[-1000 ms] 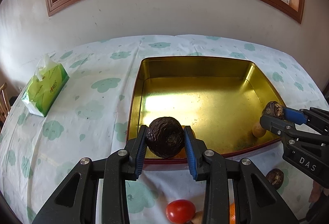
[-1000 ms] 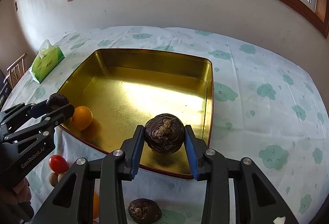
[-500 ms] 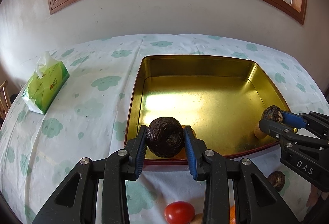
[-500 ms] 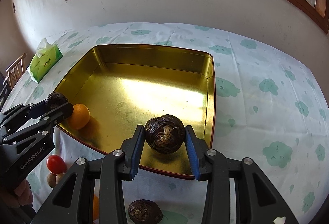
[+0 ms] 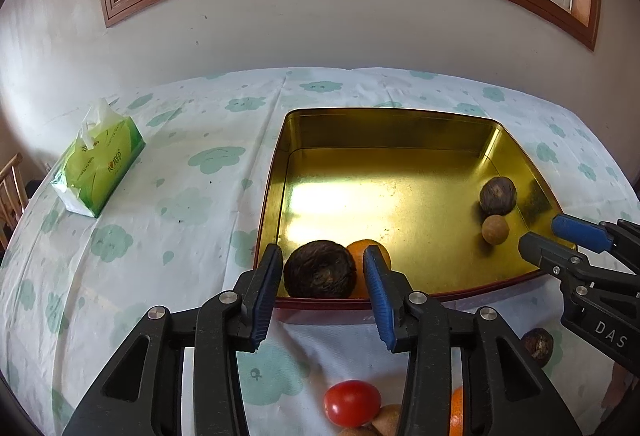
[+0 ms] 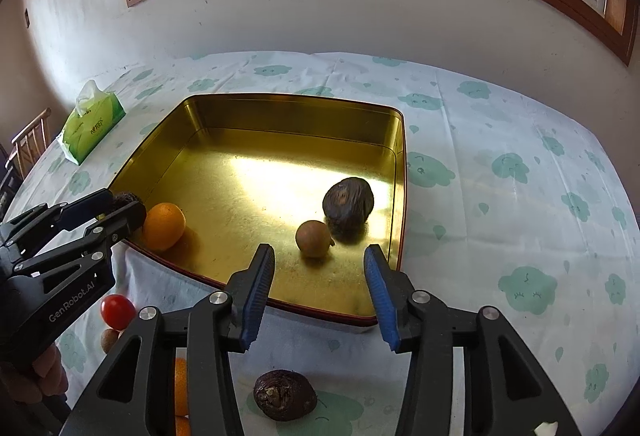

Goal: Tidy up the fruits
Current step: 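Withdraw both open tools from the tin toward the remaining fruits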

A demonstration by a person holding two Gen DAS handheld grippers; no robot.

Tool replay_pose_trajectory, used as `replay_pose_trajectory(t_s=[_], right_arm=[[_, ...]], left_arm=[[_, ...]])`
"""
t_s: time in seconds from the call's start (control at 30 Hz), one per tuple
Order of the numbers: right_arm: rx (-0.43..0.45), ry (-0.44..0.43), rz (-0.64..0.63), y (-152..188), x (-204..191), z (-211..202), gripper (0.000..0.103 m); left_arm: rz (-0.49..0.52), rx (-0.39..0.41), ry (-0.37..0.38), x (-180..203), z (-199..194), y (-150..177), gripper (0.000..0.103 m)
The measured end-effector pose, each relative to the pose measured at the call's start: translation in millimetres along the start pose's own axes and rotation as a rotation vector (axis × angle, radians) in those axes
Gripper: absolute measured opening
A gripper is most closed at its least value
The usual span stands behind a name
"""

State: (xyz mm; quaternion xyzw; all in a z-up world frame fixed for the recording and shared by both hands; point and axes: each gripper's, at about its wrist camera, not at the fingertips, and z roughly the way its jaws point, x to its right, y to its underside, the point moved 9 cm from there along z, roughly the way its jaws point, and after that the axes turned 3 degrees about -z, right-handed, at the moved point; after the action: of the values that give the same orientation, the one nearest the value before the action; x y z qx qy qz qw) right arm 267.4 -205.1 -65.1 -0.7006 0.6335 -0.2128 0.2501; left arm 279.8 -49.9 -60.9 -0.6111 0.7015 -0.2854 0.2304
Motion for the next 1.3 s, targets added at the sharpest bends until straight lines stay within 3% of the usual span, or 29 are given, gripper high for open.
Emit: replay_pose_trajectory(t_s=[0.53,1.0,1.3], right_arm=[[0.031,0.008,-0.008,31.5,-6.5,-48.6,0.044],[-0.012,0.016,-0.023,102.5,-15.5,-79.1,0.044],[-0.051,-0.019,-0.04,141.7,-35.9,-87.2,0.044]], left_arm=[[0.019,0.017,0.004,3.3,-50.7,32.5,0.044],[-0.003,-0.011,-0.008,-7.5,-87.9,108.2,0.044],[-0.029,-0.022,-0.024,-25.9,-103.7,137.0,0.044]])
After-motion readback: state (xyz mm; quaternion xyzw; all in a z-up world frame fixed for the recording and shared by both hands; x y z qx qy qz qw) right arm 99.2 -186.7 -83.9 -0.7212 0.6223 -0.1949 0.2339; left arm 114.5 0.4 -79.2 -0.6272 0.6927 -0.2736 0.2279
